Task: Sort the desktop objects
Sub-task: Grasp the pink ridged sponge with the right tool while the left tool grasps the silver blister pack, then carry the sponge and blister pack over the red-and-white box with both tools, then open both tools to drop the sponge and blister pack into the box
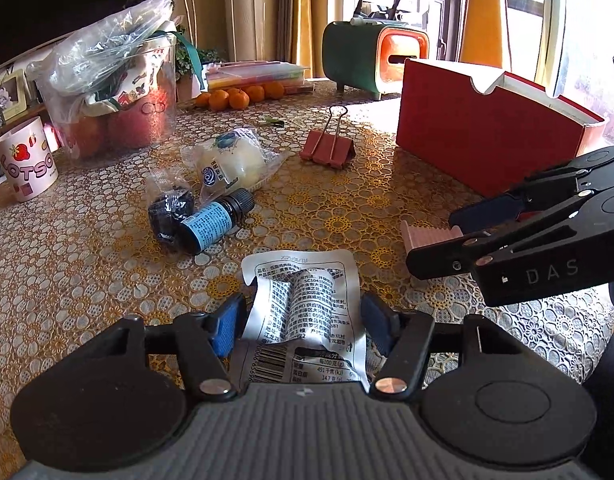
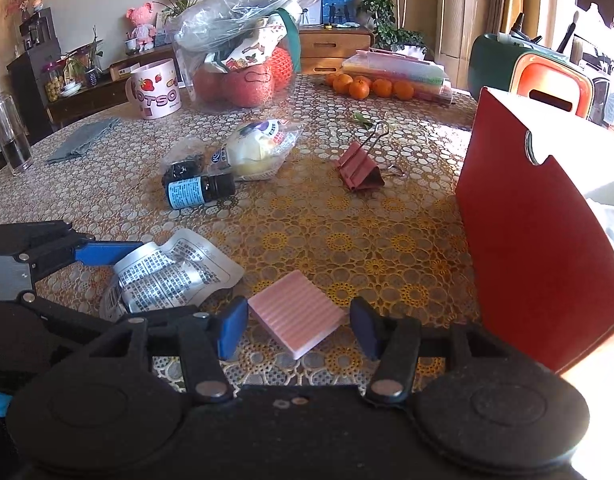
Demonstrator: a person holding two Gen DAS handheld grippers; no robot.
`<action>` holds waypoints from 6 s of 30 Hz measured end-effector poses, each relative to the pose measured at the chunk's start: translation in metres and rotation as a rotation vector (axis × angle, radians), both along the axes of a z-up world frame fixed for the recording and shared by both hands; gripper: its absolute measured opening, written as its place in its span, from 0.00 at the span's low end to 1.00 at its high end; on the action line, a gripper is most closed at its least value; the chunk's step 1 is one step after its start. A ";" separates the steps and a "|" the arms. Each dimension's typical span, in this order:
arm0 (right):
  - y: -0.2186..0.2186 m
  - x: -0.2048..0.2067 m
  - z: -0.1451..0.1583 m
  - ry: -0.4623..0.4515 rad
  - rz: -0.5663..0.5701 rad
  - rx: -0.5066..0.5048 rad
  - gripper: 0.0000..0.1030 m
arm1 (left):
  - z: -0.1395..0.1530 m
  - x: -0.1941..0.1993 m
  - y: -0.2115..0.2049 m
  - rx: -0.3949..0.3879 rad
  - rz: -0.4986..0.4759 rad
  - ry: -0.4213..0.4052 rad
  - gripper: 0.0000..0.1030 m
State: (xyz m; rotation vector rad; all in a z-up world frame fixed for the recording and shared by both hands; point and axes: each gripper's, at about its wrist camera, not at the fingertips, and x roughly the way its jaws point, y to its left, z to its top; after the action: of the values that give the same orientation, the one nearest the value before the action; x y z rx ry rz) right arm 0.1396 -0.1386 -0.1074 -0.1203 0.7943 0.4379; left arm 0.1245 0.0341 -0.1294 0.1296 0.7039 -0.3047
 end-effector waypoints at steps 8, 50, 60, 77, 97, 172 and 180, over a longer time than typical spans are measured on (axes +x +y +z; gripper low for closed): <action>-0.004 -0.007 0.007 -0.012 0.005 0.014 0.54 | 0.004 -0.003 0.001 -0.032 0.055 0.022 0.60; -0.037 -0.024 0.020 -0.026 0.002 0.043 0.54 | 0.003 -0.024 -0.038 0.011 0.112 0.067 0.80; -0.045 -0.022 0.016 -0.013 0.000 0.060 0.54 | 0.008 -0.019 -0.040 0.013 0.124 0.073 0.53; -0.054 -0.035 0.035 -0.048 0.014 0.081 0.54 | 0.035 -0.030 -0.032 -0.120 0.180 0.068 0.52; -0.095 -0.057 0.099 -0.158 0.017 0.114 0.54 | 0.109 -0.054 -0.072 -0.145 0.095 -0.061 0.52; -0.259 0.035 0.059 -0.114 -0.255 -0.024 0.65 | 0.088 0.073 -0.262 0.015 -0.199 0.081 0.72; -0.256 0.022 0.068 -0.122 -0.259 0.014 0.73 | 0.100 0.060 -0.247 -0.024 -0.187 0.050 0.74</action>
State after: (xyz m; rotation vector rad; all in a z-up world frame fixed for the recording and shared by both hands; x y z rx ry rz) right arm 0.1619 -0.3946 -0.0391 -0.0301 0.6754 0.1886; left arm 0.1842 -0.2130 -0.0299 0.1657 0.7391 -0.4967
